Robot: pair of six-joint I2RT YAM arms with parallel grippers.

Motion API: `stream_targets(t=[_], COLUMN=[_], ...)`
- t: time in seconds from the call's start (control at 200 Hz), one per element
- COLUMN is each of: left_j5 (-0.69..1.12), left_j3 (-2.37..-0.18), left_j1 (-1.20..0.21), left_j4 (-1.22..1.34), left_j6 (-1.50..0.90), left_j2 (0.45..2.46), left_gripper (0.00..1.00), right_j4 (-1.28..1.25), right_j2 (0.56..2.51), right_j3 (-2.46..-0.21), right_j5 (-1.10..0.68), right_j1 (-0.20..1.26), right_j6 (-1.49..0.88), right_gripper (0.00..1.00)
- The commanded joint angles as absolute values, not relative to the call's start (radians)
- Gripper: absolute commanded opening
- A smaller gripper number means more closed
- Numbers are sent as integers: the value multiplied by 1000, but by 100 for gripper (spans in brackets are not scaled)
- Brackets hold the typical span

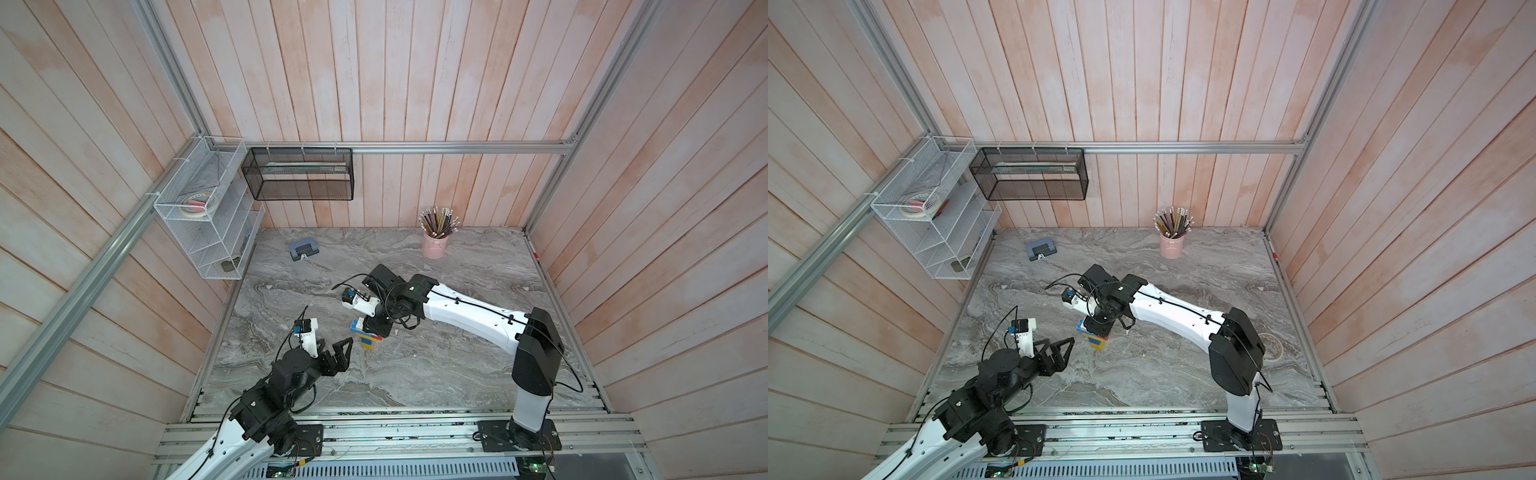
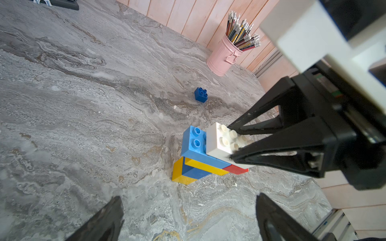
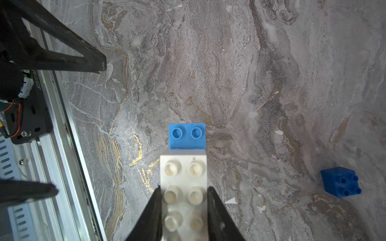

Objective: Assemble a spoon with lego
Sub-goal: Assemble the lego brick with the lego brick.

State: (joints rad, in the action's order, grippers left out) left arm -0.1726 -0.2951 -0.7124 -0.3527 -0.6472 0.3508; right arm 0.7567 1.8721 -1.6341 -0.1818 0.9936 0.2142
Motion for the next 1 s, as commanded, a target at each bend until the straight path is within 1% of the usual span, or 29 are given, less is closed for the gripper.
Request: stream_targets(t=[0.0,0.04,0.275,0.475,0.735,0.78,0.995], left_j5=[-181,-181,-181,-179,-181,-181,-185], left_j3=[-288,-288,-287,-288,-288,-288,-288], left_j1=[-707,-707,-707,-707,-707,-707,-707], left_j4=[-355,-355,-354,-353,-354,-354,-354], left_j6=[-638,-638,-637,-635,-635,-635,-635], left_j2=[338,337,336,336,333,332,332], left_gripper=[100,100,100,100,100,100,100], right_j4=[812,814,791,792,803,791,709], right_j2=[1921,1922,1905,1908,1901,1892,1843], right_j3=[-1639,-1635,-1582,-1563,-1551,-1539,-1468], right_j5=[-208,-212,-215,-219,-182,-179,-183], right_j1=[991,989,985,985,990,992,992], right_j6=[213,210,197,176,159,159,146], right_gripper=[12,11,10,7,6,4,2])
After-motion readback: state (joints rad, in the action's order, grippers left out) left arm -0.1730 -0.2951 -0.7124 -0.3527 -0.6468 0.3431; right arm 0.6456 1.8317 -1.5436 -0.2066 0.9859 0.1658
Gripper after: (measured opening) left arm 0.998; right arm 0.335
